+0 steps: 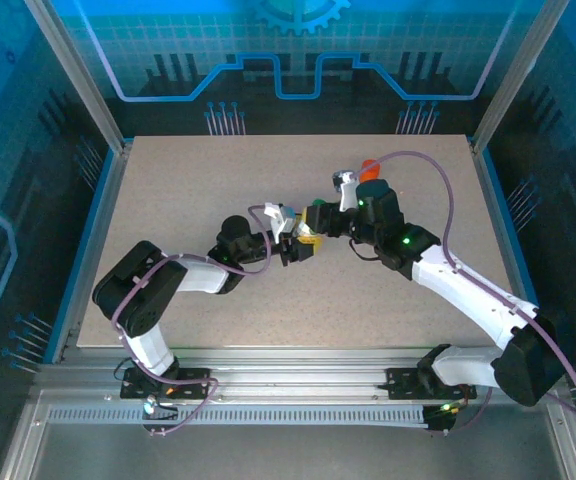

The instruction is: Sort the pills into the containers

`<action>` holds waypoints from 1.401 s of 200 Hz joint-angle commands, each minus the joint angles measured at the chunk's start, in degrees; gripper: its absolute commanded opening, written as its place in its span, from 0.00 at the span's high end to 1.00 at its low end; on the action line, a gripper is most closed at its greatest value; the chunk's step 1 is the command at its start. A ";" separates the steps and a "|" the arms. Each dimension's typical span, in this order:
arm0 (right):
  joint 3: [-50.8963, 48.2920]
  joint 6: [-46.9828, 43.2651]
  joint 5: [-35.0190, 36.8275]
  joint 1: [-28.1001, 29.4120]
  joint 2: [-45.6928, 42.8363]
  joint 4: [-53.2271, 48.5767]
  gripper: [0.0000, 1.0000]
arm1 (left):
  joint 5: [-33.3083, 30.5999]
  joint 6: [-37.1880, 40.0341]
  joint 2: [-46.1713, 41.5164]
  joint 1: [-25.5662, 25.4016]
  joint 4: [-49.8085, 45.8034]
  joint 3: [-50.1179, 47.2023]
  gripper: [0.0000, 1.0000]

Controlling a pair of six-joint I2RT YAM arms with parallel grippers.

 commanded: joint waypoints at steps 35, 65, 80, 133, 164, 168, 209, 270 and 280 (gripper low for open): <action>1.26 -1.27 1.35 1.15 -2.67 0.30 0.57 | -1.63 1.84 -2.20 -0.15 -0.03 0.20 1.00; 3.06 -3.43 2.46 0.57 -4.24 -2.14 0.30 | -5.08 2.10 -2.47 -0.20 -0.43 -0.62 1.00; 3.15 -3.96 4.28 0.11 -5.37 -2.41 0.25 | -6.46 1.68 -2.71 -0.18 -1.90 -0.40 1.00; 4.29 -2.89 5.70 -1.59 -4.25 -2.63 0.24 | -7.09 -1.42 -2.74 -0.21 -2.05 0.43 1.00; 3.18 -0.37 4.74 -1.81 -1.50 0.27 0.24 | -7.54 -1.36 -2.62 -0.16 -1.78 0.43 1.00; 3.14 -0.02 4.49 -1.77 -1.16 0.55 0.25 | -7.56 -1.38 -2.56 -0.18 -1.80 0.41 1.00; 3.00 2.96 1.64 -2.24 2.30 3.28 0.30 | -7.56 -0.77 -2.47 -0.15 -1.74 0.17 1.00; 0.56 9.31 -3.13 -4.39 3.29 8.37 0.46 | -6.60 -1.09 -2.22 -0.21 -0.67 0.44 1.00; 0.53 9.47 -2.97 -4.48 3.39 8.11 0.48 | -6.67 -1.09 -2.20 -0.22 -0.77 0.52 1.00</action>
